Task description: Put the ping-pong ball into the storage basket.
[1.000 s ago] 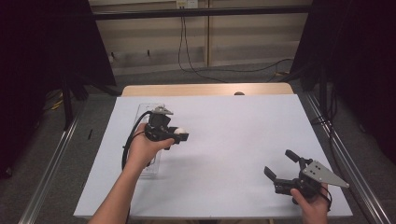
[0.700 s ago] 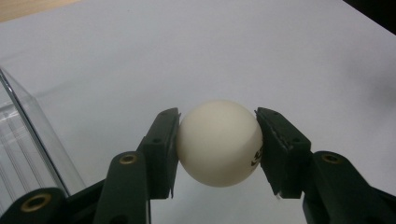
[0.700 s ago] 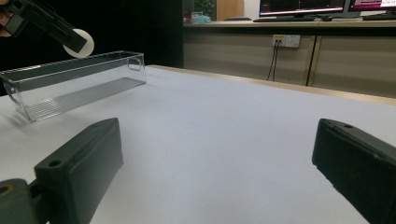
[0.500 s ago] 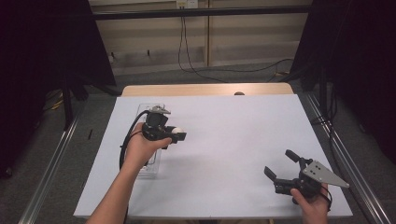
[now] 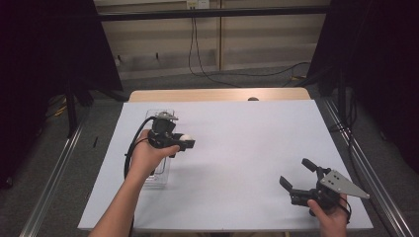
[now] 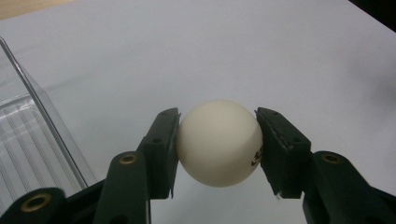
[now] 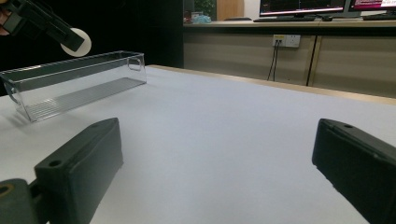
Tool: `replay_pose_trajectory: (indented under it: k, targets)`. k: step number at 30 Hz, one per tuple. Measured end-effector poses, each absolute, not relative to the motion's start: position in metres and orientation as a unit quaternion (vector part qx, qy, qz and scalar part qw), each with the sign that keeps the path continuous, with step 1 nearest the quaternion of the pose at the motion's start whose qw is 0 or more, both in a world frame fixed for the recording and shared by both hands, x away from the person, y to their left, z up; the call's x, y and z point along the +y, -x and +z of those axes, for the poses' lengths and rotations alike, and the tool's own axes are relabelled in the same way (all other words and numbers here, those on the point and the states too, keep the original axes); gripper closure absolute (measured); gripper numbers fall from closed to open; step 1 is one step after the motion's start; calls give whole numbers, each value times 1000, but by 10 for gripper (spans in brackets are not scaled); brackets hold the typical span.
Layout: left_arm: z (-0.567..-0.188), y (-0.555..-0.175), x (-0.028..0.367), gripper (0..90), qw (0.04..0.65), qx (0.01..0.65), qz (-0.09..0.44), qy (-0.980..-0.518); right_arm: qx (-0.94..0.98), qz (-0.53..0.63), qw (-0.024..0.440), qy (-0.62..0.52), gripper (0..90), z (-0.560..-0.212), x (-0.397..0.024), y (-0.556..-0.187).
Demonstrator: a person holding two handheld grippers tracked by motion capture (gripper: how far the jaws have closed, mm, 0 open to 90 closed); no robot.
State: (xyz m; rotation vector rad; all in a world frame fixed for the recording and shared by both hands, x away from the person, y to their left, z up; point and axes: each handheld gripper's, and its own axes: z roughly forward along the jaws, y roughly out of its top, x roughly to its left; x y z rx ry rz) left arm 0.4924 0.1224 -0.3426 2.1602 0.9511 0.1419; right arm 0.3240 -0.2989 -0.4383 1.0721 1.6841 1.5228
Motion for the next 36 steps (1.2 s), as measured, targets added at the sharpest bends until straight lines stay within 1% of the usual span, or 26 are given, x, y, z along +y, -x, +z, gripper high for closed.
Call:
replay_pose_trajectory:
  k: [3,5,6,9,10,14,16,18,19,20,22,26,27,28,29,30,36]
  targets:
    - [-343,-492,122,512,380,382,63,-840,641,576,309,-403,15,-438,-299,-324]
    - [-343,-492,123,512,383,387,61,-837,641,576,309,-404,15,-438,-300,-324]
    - [-342,-492,124,512,379,384,50,-840,640,576,308,-404,15,-438,-299,-324]
    - [-342,-493,125,512,380,379,64,-841,642,576,309,-402,15,-438,-300,-324]
    - [-342,-493,126,512,383,377,56,-842,640,576,309,-404,15,-438,-299,-324]
    - [-341,-492,127,512,387,388,62,-834,640,576,308,-404,15,-438,-300,-323]
    - [-339,-493,130,512,377,381,57,-842,640,577,308,-403,15,-438,-300,-323]
    - [-340,-492,130,512,384,391,65,-834,640,577,309,-401,15,-439,-300,-324]
    - [-339,-493,131,512,382,387,56,-837,641,577,308,-402,15,-439,-300,-323]
    - [-339,-493,132,512,381,390,65,-836,641,577,309,-401,15,-439,-300,-324]
    - [-338,-494,134,512,379,383,65,-840,640,577,309,-403,15,-438,-300,-324]
    - [-338,-494,134,512,386,394,70,-831,641,575,309,-403,15,-438,-300,-323]
    - [-336,-495,137,512,375,384,62,-842,640,576,310,-404,15,-438,-300,-323]
    - [-337,-494,135,512,385,399,67,-830,640,575,309,-405,15,-438,-300,-323]
    - [-336,-494,137,512,380,394,66,-835,639,576,310,-405,15,-438,-300,-323]
    - [-337,-494,136,512,389,399,69,-828,640,577,309,-404,15,-438,-300,-323]
    - [-336,-494,138,512,379,394,73,-834,640,577,310,-401,15,-438,-301,-323]
